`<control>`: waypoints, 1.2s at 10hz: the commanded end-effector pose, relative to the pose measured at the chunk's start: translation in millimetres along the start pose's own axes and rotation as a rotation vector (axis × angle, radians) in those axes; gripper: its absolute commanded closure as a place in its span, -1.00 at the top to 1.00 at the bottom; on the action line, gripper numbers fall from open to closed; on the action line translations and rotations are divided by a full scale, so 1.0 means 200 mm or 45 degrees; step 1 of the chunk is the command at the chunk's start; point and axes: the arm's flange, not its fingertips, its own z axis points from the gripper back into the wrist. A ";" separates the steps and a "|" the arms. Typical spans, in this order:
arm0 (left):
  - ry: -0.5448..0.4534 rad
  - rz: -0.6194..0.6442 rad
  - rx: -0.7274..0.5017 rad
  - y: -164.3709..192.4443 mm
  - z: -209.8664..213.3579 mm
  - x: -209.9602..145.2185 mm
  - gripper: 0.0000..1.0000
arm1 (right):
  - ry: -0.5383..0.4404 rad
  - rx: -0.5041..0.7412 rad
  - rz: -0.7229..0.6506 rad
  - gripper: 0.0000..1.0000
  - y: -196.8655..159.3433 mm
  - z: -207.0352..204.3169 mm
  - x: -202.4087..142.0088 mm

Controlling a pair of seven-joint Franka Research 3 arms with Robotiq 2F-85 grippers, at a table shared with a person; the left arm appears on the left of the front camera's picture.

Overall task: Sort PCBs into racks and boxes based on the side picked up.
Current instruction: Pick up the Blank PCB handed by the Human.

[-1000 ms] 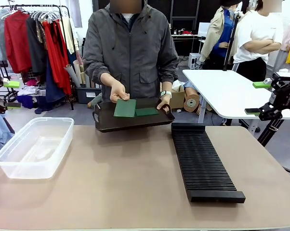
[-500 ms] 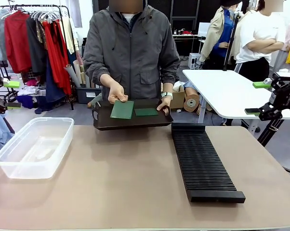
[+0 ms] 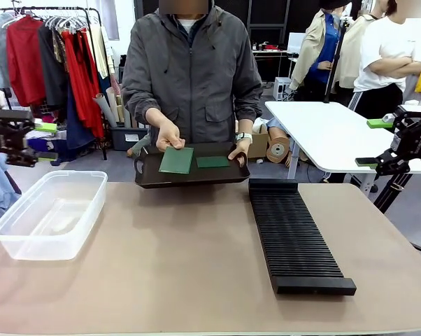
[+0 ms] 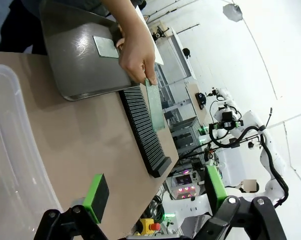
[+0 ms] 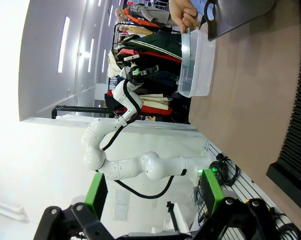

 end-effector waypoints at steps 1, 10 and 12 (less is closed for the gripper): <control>-0.003 -0.040 -0.039 0.06 -0.14 0.09 1.00 | 0.005 0.001 0.004 1.00 0.01 0.01 -0.01; 0.379 0.107 -0.284 0.21 -0.87 0.09 1.00 | 0.005 0.001 0.004 1.00 0.01 0.01 -0.01; 0.386 0.137 -0.342 0.22 -0.96 0.06 1.00 | 0.005 0.001 0.004 1.00 0.01 0.01 -0.01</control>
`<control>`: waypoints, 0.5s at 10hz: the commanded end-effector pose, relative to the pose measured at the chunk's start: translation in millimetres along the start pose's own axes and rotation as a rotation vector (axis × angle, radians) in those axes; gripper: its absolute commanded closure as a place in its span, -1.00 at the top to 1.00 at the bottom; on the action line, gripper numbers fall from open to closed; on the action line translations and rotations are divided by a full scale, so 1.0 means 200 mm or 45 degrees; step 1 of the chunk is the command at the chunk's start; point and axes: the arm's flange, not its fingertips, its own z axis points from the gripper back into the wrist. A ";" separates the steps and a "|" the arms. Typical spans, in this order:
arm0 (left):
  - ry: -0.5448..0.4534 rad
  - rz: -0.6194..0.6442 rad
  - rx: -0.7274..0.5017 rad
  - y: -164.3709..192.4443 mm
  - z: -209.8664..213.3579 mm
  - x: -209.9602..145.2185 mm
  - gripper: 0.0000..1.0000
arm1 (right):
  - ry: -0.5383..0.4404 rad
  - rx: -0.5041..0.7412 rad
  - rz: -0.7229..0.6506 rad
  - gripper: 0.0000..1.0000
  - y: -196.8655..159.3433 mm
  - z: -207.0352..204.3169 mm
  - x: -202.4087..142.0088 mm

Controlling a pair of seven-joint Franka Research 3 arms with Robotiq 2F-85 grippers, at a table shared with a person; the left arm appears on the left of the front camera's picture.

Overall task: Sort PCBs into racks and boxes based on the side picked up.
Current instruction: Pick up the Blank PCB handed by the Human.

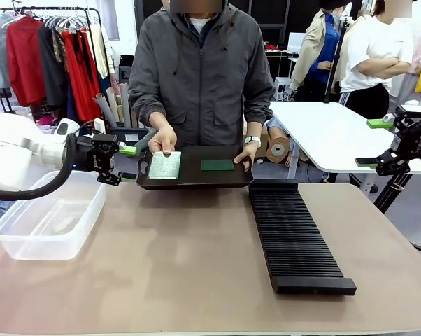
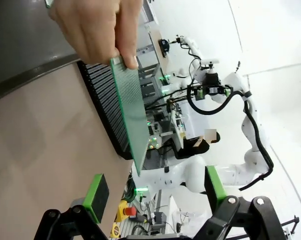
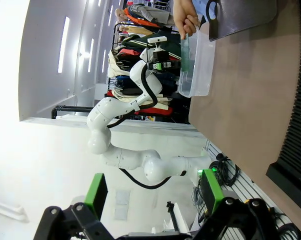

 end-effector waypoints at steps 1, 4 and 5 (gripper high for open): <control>-0.031 0.049 -0.086 0.02 -0.06 0.05 1.00 | 0.006 0.001 0.005 1.00 0.01 0.00 -0.01; -0.072 0.069 -0.157 0.09 -0.18 0.08 1.00 | 0.006 0.001 0.005 1.00 0.01 0.00 -0.01; -0.063 0.078 -0.176 0.10 -0.21 0.10 1.00 | 0.006 0.001 0.005 1.00 0.01 0.00 -0.01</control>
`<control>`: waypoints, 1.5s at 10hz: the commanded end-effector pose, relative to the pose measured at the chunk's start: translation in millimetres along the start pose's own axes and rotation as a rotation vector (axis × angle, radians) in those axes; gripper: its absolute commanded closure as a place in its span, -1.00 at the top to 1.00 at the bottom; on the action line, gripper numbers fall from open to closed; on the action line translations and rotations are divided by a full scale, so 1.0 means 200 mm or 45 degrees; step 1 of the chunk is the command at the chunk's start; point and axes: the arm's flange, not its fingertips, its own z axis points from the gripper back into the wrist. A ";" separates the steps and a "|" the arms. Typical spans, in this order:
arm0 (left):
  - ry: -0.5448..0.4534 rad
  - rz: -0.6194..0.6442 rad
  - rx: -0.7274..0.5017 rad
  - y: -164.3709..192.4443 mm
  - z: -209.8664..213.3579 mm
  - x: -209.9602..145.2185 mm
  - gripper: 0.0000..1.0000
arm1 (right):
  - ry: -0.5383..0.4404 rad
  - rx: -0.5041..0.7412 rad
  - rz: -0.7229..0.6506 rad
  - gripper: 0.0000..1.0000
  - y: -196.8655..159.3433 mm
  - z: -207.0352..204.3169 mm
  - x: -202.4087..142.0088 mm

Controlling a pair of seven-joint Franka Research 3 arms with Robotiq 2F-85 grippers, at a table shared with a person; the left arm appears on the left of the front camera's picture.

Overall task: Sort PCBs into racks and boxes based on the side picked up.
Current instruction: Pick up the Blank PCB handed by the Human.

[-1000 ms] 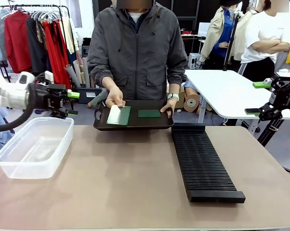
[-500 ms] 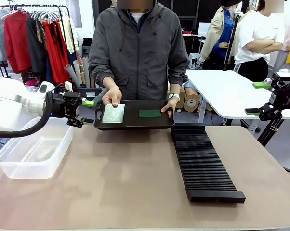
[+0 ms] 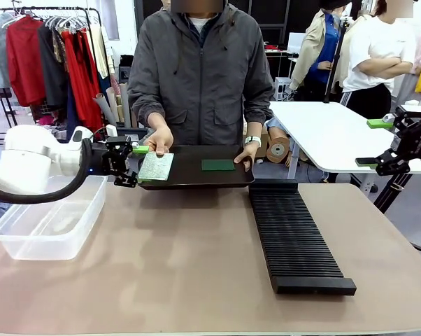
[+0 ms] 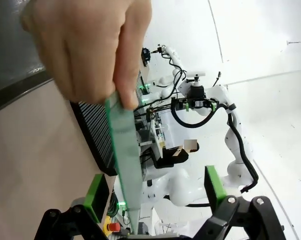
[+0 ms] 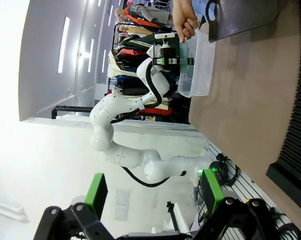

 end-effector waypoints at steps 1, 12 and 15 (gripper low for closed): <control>-0.005 0.017 -0.044 0.01 -0.05 0.07 1.00 | 0.006 0.001 0.005 1.00 0.01 0.00 -0.01; 0.015 0.075 0.049 0.16 -0.06 0.08 0.33 | 0.006 0.001 0.005 1.00 0.01 0.00 -0.01; 0.017 0.073 0.044 0.15 -0.06 0.08 -0.83 | 0.006 0.001 0.005 1.00 0.01 0.00 -0.01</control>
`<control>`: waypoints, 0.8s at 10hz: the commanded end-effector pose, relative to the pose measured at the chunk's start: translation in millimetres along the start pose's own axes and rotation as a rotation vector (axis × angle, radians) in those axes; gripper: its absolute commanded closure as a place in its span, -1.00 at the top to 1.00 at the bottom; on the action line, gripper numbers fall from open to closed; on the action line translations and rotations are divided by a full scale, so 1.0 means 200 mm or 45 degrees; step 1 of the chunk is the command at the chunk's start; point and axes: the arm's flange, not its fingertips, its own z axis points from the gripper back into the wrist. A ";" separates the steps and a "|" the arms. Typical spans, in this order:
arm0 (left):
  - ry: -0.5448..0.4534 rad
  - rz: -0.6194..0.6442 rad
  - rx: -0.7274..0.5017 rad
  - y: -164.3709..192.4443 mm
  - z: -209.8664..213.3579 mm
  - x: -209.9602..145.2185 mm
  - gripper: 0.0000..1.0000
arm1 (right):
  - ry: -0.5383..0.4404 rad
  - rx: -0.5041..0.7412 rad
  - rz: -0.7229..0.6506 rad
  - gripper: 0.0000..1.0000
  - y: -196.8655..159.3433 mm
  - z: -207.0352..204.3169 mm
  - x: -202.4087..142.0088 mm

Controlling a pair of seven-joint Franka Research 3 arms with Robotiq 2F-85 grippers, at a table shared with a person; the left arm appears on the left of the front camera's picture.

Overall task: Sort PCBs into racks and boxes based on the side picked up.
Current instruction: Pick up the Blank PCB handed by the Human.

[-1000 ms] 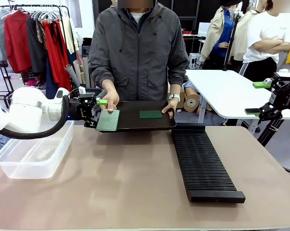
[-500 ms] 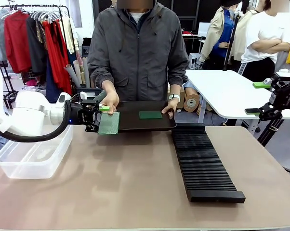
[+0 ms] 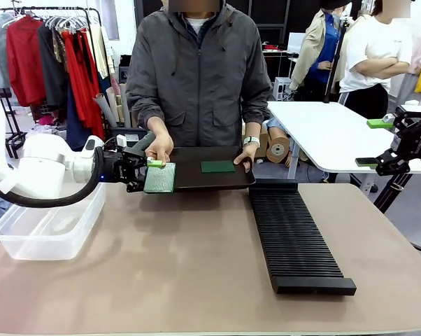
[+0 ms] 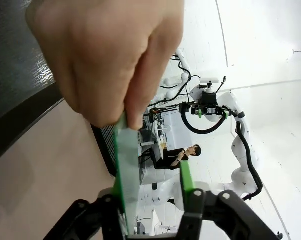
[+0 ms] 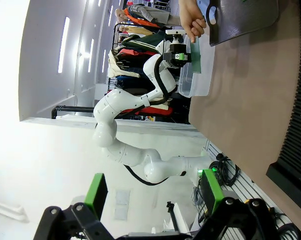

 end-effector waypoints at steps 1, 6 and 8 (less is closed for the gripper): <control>0.020 0.011 0.010 -0.03 0.01 0.02 -1.00 | 0.006 0.001 0.005 1.00 0.01 0.00 -0.01; 0.020 0.025 -0.002 -0.04 0.02 0.02 -1.00 | 0.006 0.001 0.005 1.00 0.01 0.00 -0.01; 0.034 0.015 0.005 -0.05 0.01 0.03 -1.00 | 0.006 0.001 0.005 1.00 0.01 0.00 -0.01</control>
